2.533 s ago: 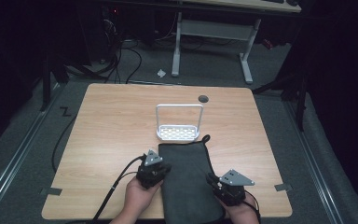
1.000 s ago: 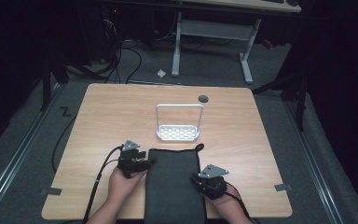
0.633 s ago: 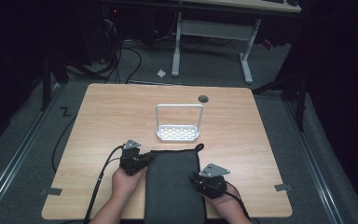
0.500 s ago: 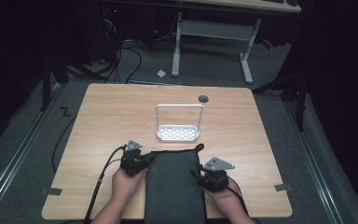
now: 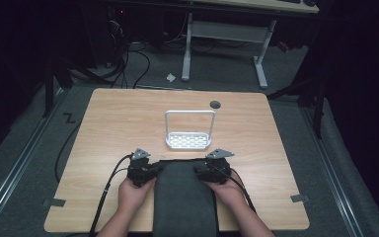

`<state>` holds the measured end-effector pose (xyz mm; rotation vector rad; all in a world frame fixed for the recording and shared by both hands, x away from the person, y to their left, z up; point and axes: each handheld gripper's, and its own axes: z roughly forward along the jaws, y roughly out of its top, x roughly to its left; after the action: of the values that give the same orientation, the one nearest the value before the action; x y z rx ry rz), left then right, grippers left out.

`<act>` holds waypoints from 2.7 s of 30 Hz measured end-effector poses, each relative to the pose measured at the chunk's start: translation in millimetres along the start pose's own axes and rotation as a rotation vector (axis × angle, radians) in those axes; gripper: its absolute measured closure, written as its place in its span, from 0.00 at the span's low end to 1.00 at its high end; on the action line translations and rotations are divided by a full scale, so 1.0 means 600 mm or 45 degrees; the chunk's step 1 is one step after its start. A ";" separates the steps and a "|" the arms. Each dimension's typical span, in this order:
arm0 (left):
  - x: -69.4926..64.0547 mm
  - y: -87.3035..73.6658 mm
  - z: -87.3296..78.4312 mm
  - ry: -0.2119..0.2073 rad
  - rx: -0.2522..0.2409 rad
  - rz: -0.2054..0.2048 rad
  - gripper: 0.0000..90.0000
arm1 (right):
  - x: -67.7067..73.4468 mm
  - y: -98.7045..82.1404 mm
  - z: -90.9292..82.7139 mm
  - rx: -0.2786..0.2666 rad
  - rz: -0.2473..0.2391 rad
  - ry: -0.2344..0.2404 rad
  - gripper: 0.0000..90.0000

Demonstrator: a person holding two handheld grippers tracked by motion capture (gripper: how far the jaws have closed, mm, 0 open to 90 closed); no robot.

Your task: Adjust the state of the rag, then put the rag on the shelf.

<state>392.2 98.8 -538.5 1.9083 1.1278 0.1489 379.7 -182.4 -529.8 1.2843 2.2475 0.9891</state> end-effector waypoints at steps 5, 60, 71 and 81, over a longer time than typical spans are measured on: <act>0.001 0.000 0.000 -0.013 0.001 -0.007 0.87 | -0.003 -0.009 -0.006 -0.004 0.031 0.013 0.50; -0.052 0.046 -0.071 -0.034 -0.324 0.102 0.93 | 0.020 0.018 -0.104 -0.347 -0.032 0.033 0.87; -0.058 0.094 -0.086 -0.030 -0.391 0.145 0.94 | 0.008 0.059 -0.127 -0.466 -0.046 -0.026 0.87; -0.065 0.138 -0.103 -0.025 -0.461 0.177 0.94 | -0.003 0.101 -0.152 -0.536 -0.052 -0.053 0.87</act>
<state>392.6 92.6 -428.4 1.6577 0.8857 0.3843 361.1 -198.8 -423.3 1.0575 1.8893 1.3180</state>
